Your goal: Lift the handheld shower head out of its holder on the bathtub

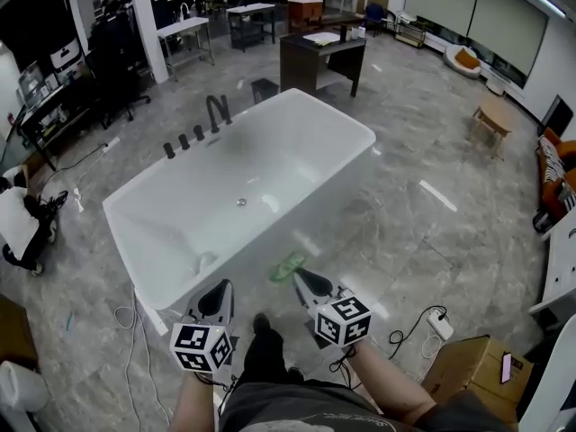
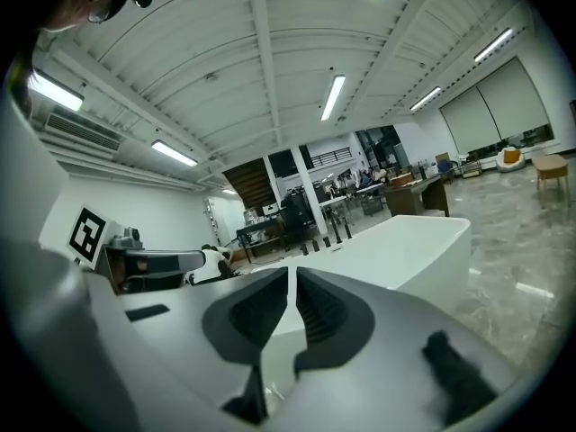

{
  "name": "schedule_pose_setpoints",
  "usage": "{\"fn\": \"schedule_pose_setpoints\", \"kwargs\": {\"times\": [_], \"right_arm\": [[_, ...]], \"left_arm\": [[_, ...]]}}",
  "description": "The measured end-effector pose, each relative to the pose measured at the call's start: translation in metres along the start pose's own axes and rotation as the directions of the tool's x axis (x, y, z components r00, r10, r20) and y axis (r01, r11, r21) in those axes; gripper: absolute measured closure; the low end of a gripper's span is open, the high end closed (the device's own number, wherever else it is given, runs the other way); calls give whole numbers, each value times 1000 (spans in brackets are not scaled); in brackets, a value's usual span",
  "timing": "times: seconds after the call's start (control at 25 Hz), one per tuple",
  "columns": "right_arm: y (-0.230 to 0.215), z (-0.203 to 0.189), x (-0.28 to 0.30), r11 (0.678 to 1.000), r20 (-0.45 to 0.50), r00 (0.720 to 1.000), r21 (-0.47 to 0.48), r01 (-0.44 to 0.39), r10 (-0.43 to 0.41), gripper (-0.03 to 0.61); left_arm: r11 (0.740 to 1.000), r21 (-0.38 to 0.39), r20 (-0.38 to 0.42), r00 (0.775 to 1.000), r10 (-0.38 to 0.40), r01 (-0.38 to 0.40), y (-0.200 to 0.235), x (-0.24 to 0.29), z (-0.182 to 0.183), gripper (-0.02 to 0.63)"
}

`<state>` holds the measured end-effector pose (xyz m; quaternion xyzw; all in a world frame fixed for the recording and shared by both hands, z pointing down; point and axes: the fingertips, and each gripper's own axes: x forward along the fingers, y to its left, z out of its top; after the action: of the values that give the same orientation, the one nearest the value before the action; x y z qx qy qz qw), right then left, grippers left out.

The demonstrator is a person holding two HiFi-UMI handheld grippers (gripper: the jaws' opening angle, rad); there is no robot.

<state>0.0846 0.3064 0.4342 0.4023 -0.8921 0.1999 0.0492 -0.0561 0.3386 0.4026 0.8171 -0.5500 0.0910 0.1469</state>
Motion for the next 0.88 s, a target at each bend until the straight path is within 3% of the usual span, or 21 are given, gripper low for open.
{"fn": "schedule_pose_setpoints", "kwargs": {"times": [0.4, 0.88], "right_arm": [[-66, 23, 91, 1000, -14, 1000, 18, -5, 5, 549], [-170, 115, 278, 1000, -42, 999, -3, 22, -22, 549]], "left_arm": [[997, -53, -2, 999, -54, 53, 54, 115, 13, 598], [992, -107, -29, 997, -65, 62, 172, 292, 74, 598]]}}
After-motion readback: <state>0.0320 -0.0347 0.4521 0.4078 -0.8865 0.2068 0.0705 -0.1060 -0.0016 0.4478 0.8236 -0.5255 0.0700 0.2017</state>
